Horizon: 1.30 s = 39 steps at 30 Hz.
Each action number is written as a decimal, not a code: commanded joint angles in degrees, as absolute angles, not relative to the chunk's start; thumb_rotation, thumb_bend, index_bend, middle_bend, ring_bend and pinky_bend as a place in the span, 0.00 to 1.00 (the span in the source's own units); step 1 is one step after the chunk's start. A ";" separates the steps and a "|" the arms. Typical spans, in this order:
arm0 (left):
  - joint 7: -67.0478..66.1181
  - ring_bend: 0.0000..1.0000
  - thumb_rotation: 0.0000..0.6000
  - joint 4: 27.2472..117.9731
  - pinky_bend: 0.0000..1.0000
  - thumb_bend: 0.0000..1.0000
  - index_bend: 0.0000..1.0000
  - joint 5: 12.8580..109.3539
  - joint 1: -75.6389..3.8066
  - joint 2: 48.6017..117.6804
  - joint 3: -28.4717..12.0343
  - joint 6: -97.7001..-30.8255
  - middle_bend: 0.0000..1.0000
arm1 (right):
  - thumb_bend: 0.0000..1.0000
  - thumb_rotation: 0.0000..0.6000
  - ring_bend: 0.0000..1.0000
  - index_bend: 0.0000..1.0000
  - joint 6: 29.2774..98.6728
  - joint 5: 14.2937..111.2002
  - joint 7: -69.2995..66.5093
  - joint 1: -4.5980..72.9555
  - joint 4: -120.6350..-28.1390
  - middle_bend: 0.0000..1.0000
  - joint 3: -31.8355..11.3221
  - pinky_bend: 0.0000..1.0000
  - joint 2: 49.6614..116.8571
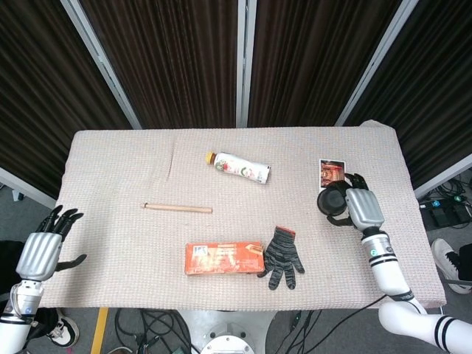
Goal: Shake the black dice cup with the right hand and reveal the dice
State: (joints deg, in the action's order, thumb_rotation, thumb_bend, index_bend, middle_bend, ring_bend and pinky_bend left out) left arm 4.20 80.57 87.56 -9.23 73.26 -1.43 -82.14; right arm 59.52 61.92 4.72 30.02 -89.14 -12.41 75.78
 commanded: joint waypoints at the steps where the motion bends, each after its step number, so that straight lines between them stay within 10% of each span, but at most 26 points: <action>1: 4.20 0.00 1.00 80.63 0.19 0.13 0.17 87.43 -8.98 73.27 -1.40 -82.44 0.13 | 0.17 1.00 0.07 0.36 55.53 64.66 6.36 33.55 -88.83 0.47 -11.82 0.00 80.45; 8: 4.44 0.00 1.00 80.99 0.19 0.13 0.17 86.75 -8.05 72.41 -1.55 -83.51 0.13 | 0.17 1.00 0.07 0.36 54.70 66.67 16.22 41.26 -90.09 0.47 -13.06 0.00 91.06; 19: 5.03 0.00 1.00 79.78 0.18 0.13 0.17 87.62 -9.10 73.62 -1.34 -82.16 0.13 | 0.16 1.00 0.07 0.36 57.08 59.58 6.52 31.53 -87.65 0.47 -12.18 0.00 77.47; 29: 4.19 0.00 1.00 80.60 0.18 0.13 0.17 87.05 -7.93 73.01 -1.37 -83.70 0.13 | 0.15 1.00 0.07 0.36 50.69 65.67 14.57 43.96 -90.15 0.47 -13.53 0.00 91.87; 39: 5.42 0.00 1.00 79.60 0.18 0.13 0.17 87.82 -8.17 73.77 -1.24 -83.65 0.13 | 0.15 1.00 0.07 0.36 58.05 60.19 8.85 32.29 -88.99 0.47 -10.06 0.00 77.79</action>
State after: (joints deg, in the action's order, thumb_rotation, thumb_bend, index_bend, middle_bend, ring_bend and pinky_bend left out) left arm 5.35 79.65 87.78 -8.17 73.70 -1.19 -83.56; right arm 56.95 62.67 13.33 36.31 -90.93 -11.63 82.07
